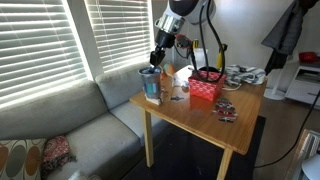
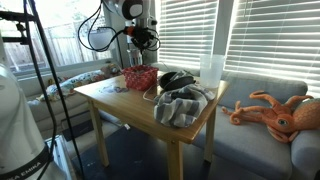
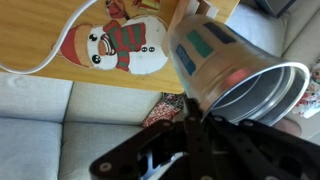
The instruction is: Pick up the silver cup and put it on the two wooden blocks on the top left side of the table
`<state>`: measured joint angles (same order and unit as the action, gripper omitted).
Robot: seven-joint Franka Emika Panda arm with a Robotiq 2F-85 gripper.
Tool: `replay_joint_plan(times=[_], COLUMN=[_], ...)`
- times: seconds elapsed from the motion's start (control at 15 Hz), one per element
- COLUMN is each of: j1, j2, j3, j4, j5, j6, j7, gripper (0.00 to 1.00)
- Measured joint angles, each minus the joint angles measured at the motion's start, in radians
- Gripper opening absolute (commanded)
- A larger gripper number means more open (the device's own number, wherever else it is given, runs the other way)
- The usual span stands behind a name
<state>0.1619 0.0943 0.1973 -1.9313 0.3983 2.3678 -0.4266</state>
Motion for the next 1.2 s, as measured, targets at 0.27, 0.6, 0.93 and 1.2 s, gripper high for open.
replay_joint_plan(times=[0.27,0.6,0.93,1.2], j1=[0.000,0.000,0.000,-0.002], j2=[0.007,0.012,0.013,0.012], j3=[0.001,0.002,0.003,0.002], j4=[0.001,0.006,0.008,0.015], j5=[0.000,0.000,0.000,0.000], j6=[0.000,0.002,0.006,0.006], j7=[0.001,0.004,0.006,0.006], gripper=[0.01,0.44,0.79,1.00])
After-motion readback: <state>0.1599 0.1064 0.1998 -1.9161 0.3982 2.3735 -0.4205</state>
